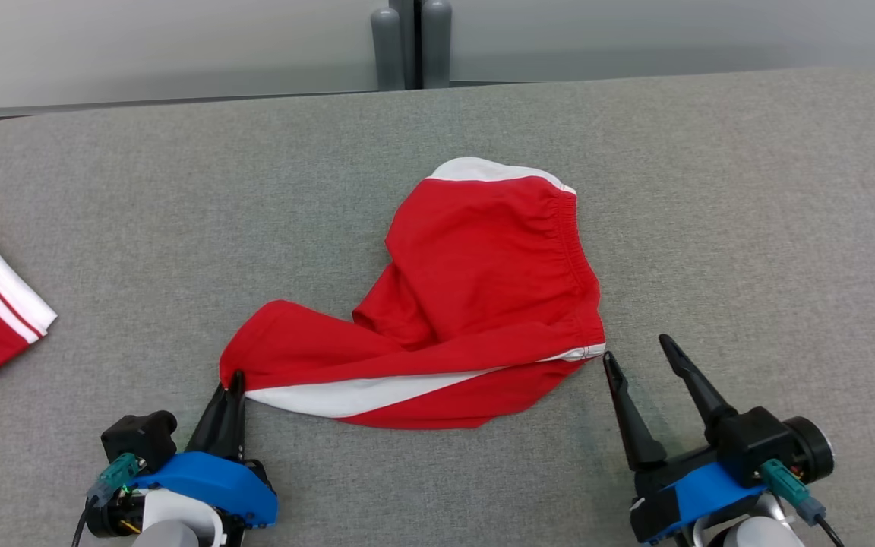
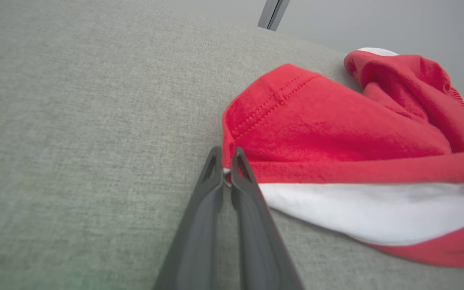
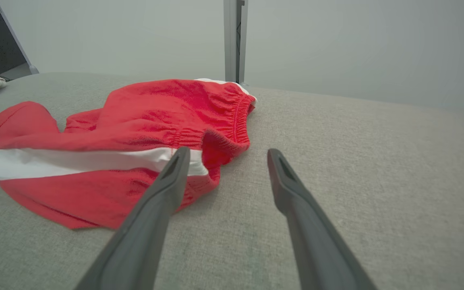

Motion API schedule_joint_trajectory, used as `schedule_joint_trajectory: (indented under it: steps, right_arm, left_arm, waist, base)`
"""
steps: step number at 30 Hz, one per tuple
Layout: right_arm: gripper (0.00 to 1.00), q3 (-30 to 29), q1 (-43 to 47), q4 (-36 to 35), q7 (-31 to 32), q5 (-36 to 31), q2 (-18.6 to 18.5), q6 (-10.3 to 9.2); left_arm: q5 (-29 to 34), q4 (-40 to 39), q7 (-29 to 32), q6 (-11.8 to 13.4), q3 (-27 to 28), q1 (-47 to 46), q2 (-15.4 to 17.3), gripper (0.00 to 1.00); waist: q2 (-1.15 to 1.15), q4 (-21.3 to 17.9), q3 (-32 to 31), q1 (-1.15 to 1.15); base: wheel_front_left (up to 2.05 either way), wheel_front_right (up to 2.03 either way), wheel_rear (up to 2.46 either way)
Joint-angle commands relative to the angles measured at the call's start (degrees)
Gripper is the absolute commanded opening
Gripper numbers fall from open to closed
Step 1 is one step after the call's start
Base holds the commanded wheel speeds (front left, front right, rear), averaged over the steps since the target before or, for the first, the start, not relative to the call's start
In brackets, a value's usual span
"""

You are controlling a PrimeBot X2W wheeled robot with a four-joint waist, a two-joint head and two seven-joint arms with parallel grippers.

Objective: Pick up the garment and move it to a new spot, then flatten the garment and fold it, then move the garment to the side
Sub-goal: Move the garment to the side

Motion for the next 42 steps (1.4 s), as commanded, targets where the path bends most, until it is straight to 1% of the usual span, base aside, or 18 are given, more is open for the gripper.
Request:
schedule_joint_trajectory:
  steps: [1, 7, 12, 13, 14, 15, 16, 17, 20, 21, 24, 28, 35, 36, 37, 38, 42]
  right_arm:
    - [1.0, 0.9, -0.8, -0.1, -0.2, 0.5, -0.2, 0.0]
    - [1.0, 3.1, -1.5, 1.6, -0.2, 1.7, -0.2, 0.0]
    - [1.0, 3.0, -2.7, 4.6, -0.2, 2.7, -0.2, 0.0]
    - [0.89, 3.0, -3.2, 5.2, -0.2, 2.8, -0.2, 0.0]
    - [0.69, 2.8, -3.8, 5.6, -0.2, 3.1, -0.2, 0.0]
    - [0.44, 2.6, -4.1, 5.9, -0.2, 3.1, -0.2, 0.0]
    - [0.13, 2.2, -4.2, 6.7, -0.2, 2.9, -0.2, 0.0]
    - [0.0, 1.6, -4.6, 7.2, -0.2, 3.1, -0.2, 0.0]
    - [0.0, -1.0, -5.9, 7.9, -0.2, 4.2, -0.2, 0.0]
    - [0.0, -3.3, -6.5, 8.2, -0.2, 5.0, -0.2, 0.0]
    - [0.0, -6.1, -7.6, 9.2, -0.2, 5.8, -0.2, 0.0]
    - [0.0, -7.9, -9.3, 11.5, -0.2, 5.3, -0.2, 0.0]
    - [0.0, -11.5, -13.5, 18.7, -0.2, 2.2, -0.2, 0.0]
    - [0.31, -12.1, -13.9, 19.9, -0.2, 1.8, -0.2, 0.0]
    - [0.51, -12.8, -14.5, 20.5, -0.2, 1.5, -0.3, 0.0]
    - [1.0, -13.3, -14.8, 21.2, -0.2, 1.0, -0.3, 0.0]
    - [1.0, -13.9, -14.3, 19.6, -0.2, 1.4, -0.2, 0.0]
  left_arm:
    - [0.4, 0.1, -0.2, -0.1, 0.6, -1.2, 0.0, 1.0]
    - [2.1, -2.1, -0.2, -0.1, 2.2, -0.4, -0.7, 1.0]
    - [3.0, -4.6, -0.2, -0.1, 2.7, 1.1, -1.2, 1.0]
    - [2.9, -5.1, -0.2, -0.1, 2.7, 1.4, -1.2, 1.0]
    - [3.0, -5.6, -0.2, -0.1, 2.6, 1.6, -1.1, 1.0]
    - [3.0, -6.1, -0.2, -0.1, 2.5, 2.0, -1.1, 1.0]
    - [3.0, -6.5, -0.2, -0.1, 2.3, 2.4, -1.0, 1.0]
    - [2.9, -6.7, -0.2, -0.1, 2.2, 2.7, -0.9, 1.0]
    - [2.5, -7.5, -0.2, -0.1, 1.9, 3.0, -0.7, 1.0]
    - [2.3, -7.7, -0.2, -0.1, 1.6, 3.1, -0.7, 1.0]
    - [2.1, -8.1, -0.2, -0.1, 1.0, 3.2, -0.4, 1.0]
    - [1.8, -8.3, -0.2, -0.1, 0.0, 3.0, -0.2, 1.0]
    - [1.1, -8.2, -0.2, -0.1, -0.7, 2.2, 0.4, 1.0]
    - [1.1, -8.1, -0.2, -0.1, -0.7, 2.1, 0.4, 1.0]
    - [1.1, -8.0, -0.2, -0.1, -0.7, 2.1, 0.4, 1.0]
    - [1.2, -7.9, -0.2, -0.1, -0.6, 2.2, 0.4, 1.0]
    - [1.9, -7.3, -0.2, -0.1, 0.2, 3.2, 0.0, 1.0]
  waist:
    - [0.0, 0.4, 0.2, 0.0]
    - [0.0, 2.0, 0.1, 0.0]
    - [0.0, 4.0, 0.0, 0.0]
    - [0.0, 4.3, 0.0, 0.0]
    - [0.0, 4.7, 0.1, 0.0]
    - [0.0, 5.0, 0.1, 0.0]
    - [0.0, 5.2, 0.2, 0.0]
    - [0.0, 5.5, 0.4, 0.0]
    - [0.0, 6.1, 0.8, 0.0]
    - [0.0, 6.4, 1.0, 0.0]
    - [0.0, 6.9, 1.3, 0.0]
    - [0.0, 7.4, 1.5, 0.0]
    - [0.0, 8.4, 1.9, 0.0]
    - [0.0, 8.5, 1.9, 0.0]
    - [0.0, 8.5, 1.8, 0.0]
    - [0.0, 8.5, 1.6, 0.0]
    - [0.0, 8.1, 0.2, 0.0]
  base:
    - [0.0, 0.0, 0.0]
    - [0.0, 0.0, 0.0]
    - [0.0, 0.0, 0.0]
    - [0.0, 0.0, 0.0]
    - [0.0, 0.0, 0.0]
    - [0.0, 0.0, 0.0]
    - [0.0, 0.0, 0.0]
    - [0.0, 0.0, 0.0]
    - [0.0, 0.0, 0.0]
    - [0.0, 0.0, 0.0]
    - [0.0, 0.0, 0.0]
    - [0.0, 0.0, 0.0]
    - [0.0, 0.0, 0.0]
    - [0.0, 0.0, 0.0]
    - [0.0, 0.0, 0.0]
    - [0.0, 0.0, 0.0]
    - [0.0, 0.0, 0.0]
